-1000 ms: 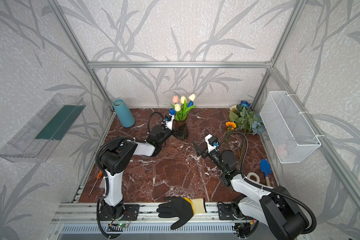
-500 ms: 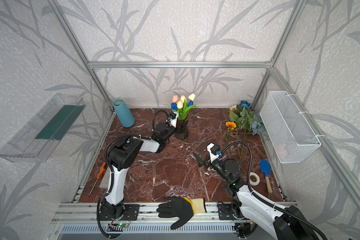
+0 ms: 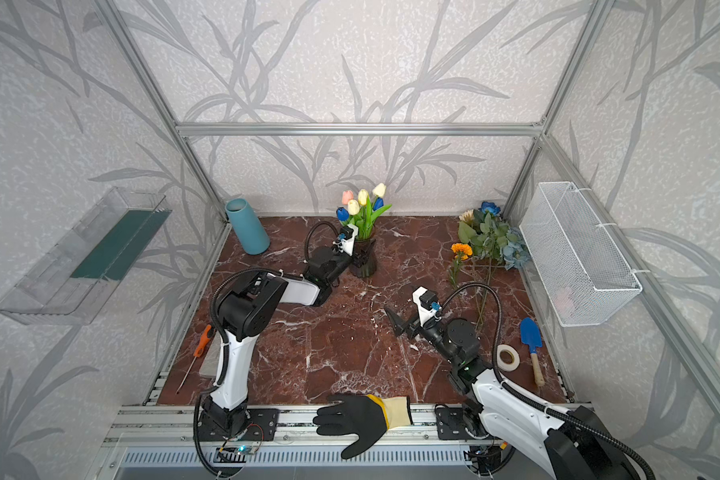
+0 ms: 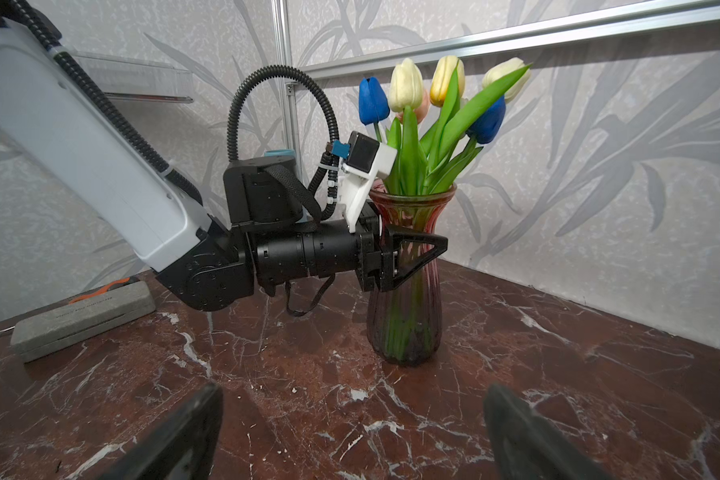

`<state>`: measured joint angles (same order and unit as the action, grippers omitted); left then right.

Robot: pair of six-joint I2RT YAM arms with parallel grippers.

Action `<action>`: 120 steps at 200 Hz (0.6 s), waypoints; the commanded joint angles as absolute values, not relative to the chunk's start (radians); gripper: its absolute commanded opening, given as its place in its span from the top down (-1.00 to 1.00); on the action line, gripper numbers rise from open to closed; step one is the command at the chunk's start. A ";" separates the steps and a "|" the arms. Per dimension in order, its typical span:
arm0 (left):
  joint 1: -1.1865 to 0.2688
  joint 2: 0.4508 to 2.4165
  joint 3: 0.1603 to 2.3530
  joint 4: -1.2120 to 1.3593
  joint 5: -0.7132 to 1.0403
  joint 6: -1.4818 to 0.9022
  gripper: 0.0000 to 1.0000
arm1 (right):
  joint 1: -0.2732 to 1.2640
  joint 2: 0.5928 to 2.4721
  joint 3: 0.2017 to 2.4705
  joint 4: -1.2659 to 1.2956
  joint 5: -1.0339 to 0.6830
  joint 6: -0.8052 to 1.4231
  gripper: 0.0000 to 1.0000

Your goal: Arrange the flowers into the vase

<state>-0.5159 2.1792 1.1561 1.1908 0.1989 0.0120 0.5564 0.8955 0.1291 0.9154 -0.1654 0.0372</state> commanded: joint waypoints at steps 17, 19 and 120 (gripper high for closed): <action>-0.514 2.199 1.193 1.241 0.166 0.076 0.89 | 0.564 0.874 0.120 0.942 -0.156 0.042 -0.96; -0.512 2.200 1.198 1.240 0.166 0.080 0.91 | 0.563 0.874 0.120 0.941 -0.156 0.042 -0.96; -0.403 2.447 1.790 0.963 0.251 0.091 1.00 | 0.565 0.840 0.116 0.922 -0.160 0.049 -0.96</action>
